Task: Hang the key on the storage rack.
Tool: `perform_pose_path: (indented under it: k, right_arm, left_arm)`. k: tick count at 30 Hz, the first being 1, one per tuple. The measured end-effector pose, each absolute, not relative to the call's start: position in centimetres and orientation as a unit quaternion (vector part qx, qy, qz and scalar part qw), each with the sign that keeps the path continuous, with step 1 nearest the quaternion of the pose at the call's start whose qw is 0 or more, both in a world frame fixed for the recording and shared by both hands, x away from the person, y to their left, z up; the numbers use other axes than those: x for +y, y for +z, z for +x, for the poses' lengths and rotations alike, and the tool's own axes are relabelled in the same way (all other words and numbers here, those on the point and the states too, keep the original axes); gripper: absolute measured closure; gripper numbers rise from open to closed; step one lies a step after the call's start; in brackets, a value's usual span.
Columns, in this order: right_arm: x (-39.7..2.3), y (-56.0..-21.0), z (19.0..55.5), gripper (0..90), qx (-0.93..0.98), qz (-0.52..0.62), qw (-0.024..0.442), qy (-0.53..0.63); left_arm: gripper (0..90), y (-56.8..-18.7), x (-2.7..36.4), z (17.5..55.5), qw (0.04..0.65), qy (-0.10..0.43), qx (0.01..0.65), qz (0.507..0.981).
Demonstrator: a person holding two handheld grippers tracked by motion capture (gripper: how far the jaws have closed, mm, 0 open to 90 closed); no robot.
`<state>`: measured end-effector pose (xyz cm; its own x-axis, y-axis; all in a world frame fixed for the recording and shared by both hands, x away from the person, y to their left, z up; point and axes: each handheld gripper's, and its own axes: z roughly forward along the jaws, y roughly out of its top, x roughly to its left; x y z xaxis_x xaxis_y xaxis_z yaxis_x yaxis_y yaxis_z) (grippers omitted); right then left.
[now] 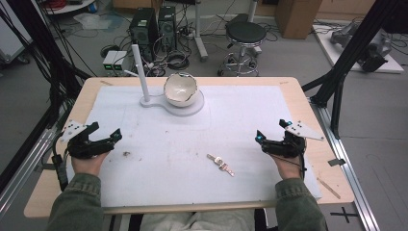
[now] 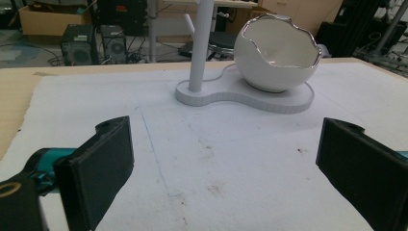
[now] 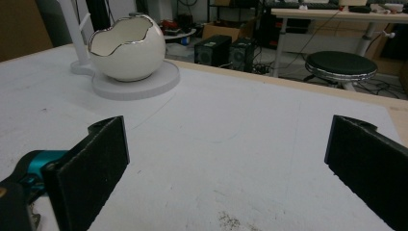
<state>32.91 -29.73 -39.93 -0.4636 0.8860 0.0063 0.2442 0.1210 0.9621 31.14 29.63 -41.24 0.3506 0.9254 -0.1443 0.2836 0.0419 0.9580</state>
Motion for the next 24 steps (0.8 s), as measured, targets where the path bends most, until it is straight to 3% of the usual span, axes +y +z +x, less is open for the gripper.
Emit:
perform_pose_path:
  k: [24]
  right_arm:
    - [-28.1,-40.1,32.8,0.5,0.711,0.387,0.303,0.504]
  left_arm:
    - [6.4,-41.4,29.4,31.3,0.533,0.294,0.484,0.629]
